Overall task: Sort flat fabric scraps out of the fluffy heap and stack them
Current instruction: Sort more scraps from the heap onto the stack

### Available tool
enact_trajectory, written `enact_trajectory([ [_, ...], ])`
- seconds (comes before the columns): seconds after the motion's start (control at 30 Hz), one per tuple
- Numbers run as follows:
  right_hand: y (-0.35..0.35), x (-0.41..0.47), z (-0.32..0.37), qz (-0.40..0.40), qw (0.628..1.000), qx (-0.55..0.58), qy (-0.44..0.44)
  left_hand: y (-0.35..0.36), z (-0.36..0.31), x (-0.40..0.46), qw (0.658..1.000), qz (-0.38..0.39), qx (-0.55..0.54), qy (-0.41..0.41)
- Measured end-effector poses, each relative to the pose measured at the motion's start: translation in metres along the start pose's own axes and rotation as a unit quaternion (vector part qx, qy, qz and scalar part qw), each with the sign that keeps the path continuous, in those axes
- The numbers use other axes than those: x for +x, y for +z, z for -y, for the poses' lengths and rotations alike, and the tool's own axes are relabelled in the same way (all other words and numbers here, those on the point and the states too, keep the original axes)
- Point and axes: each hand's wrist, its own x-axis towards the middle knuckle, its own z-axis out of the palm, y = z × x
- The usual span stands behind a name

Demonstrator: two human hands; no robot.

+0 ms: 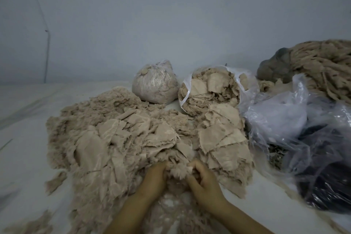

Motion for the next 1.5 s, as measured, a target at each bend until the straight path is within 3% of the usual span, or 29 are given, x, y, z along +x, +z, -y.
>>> enact_trajectory([
  [0.17, -0.003, -0.001, 0.002, -0.021, 0.992, 0.106, 0.062, 0.003, -0.006, -0.004, 1.000, 0.004, -0.020, 0.021],
  [0.3, -0.001, -0.001, 0.009, -0.064, 0.979, 0.176, 0.080, 0.006, -0.019, -0.009, 0.993, 0.082, -0.036, 0.080],
  [0.43, -0.006, 0.000, 0.019, -0.126, 0.948, 0.282, 0.078, -0.003, 0.008, -0.008, 0.997, 0.075, 0.032, -0.010],
  [0.53, -0.012, 0.004, 0.020, -0.077, 0.961, 0.254, 0.074, -0.004, -0.001, -0.013, 0.991, 0.034, -0.112, -0.068],
  [0.63, -0.007, 0.002, 0.012, -0.057, 0.971, 0.208, 0.102, -0.009, -0.028, -0.014, 0.924, 0.045, -0.365, -0.109],
  [0.7, -0.002, 0.000, 0.009, -0.054, 0.975, 0.176, 0.121, -0.014, -0.038, -0.014, 0.930, 0.066, -0.353, -0.075],
  [0.8, 0.002, -0.002, 0.010, -0.067, 0.962, 0.213, 0.156, -0.019, -0.042, -0.015, 0.944, 0.019, -0.320, -0.081],
  [1.0, -0.003, -0.002, 0.009, -0.073, 0.934, 0.284, 0.206, -0.030, -0.046, -0.017, 0.906, -0.033, -0.394, -0.149],
  [1.1, -0.001, -0.003, 0.014, -0.051, 0.913, 0.358, 0.192, -0.029, -0.048, -0.018, 0.904, 0.034, -0.402, -0.142],
  [1.17, 0.002, -0.003, 0.016, -0.053, 0.912, 0.363, 0.185, -0.029, -0.049, -0.022, 0.881, 0.095, -0.440, -0.147],
  [1.23, 0.004, -0.002, 0.013, -0.072, 0.924, 0.325, 0.186, -0.027, -0.049, -0.024, 0.854, 0.109, -0.486, -0.154],
  [1.37, 0.004, -0.003, 0.009, -0.099, 0.929, 0.307, 0.183, -0.019, -0.046, -0.025, 0.929, 0.004, -0.350, -0.122],
  [1.5, 0.001, -0.006, 0.008, -0.075, 0.962, 0.219, 0.145, -0.020, -0.049, -0.023, 0.893, -0.043, -0.418, -0.161],
])
